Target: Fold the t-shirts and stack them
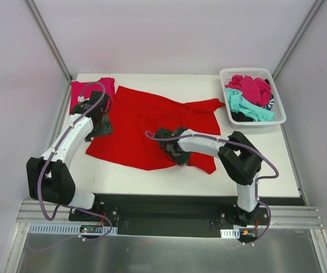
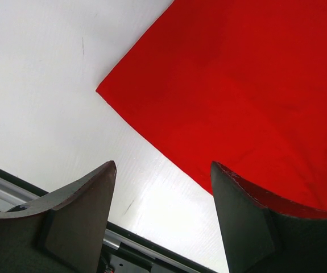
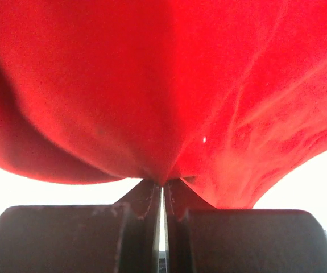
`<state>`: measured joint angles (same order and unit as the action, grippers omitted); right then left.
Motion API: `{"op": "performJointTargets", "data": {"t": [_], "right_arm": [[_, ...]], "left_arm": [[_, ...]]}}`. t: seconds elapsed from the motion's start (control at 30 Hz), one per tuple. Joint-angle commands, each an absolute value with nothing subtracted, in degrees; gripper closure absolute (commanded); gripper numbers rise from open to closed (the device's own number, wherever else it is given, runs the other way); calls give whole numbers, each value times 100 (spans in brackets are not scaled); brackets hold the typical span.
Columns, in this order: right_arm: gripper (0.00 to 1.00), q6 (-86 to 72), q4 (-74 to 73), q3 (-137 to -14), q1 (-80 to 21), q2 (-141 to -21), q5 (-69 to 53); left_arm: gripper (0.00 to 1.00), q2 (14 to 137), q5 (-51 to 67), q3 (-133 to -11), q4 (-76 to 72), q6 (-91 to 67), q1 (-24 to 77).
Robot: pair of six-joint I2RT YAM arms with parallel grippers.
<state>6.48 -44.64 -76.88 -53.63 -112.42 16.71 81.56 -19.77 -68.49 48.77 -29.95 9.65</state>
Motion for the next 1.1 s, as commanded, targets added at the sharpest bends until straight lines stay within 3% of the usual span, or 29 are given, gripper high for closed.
{"op": "performJointTargets", "data": {"t": [0.0,0.23,0.47,0.77,0.93,1.07], "right_arm": [[99,334,-4816,-7471,-5642,-10364,1467],[99,18,-5746,-7391,-5897,-8529,1714],[99,-448,-6346,-6971,-6126,-7464,1951],[99,-361,-6250,-6522,-6126,-7707,1917],[78,-316,-5547,-6477,-6213,-8637,1758],[69,-246,-5493,-6995,-6433,-9307,1819]], "left_arm": [[33,7928,-1899,-7005,5027,-2918,914],[33,7787,-1793,-6996,5045,-2927,923],[33,7734,-1696,-6979,5080,-2936,958],[34,7690,-1740,-7058,5203,-3041,1265],[34,7559,-1925,-7128,5352,-3129,1512],[34,7523,-1951,-7233,5458,-3138,1617]]}}
